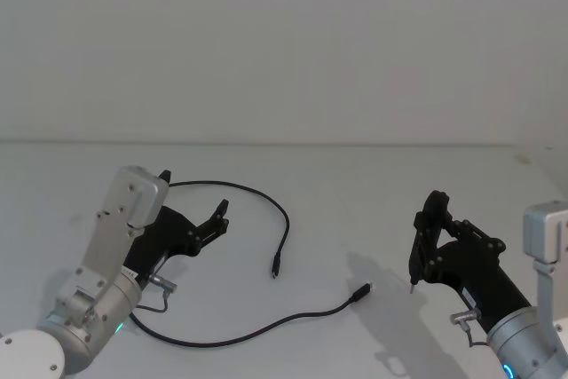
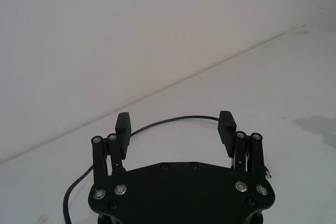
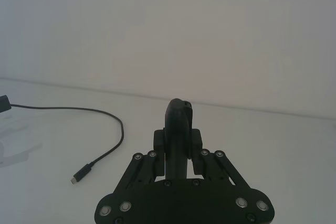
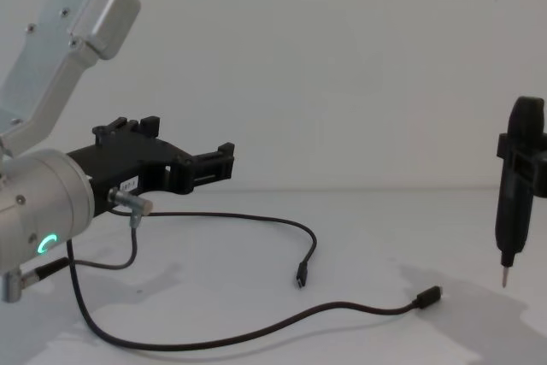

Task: Pick up the data cable with the one hand.

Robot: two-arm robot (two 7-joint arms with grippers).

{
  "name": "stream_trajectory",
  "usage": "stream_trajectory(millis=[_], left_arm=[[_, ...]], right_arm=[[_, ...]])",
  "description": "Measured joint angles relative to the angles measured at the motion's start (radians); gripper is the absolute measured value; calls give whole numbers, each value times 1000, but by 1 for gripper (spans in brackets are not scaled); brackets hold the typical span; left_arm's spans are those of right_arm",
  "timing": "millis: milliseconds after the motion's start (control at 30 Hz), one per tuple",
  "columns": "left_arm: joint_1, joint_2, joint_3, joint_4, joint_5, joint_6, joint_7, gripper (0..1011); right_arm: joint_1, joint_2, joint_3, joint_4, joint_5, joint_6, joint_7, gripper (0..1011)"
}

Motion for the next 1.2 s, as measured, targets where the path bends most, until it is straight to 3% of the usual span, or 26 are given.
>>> stream_trajectory(millis=[1200], left_arm=[[0, 0, 0, 0, 0, 0, 0, 1001]], right_arm=[[0, 0, 0, 0, 0, 0, 0, 279]])
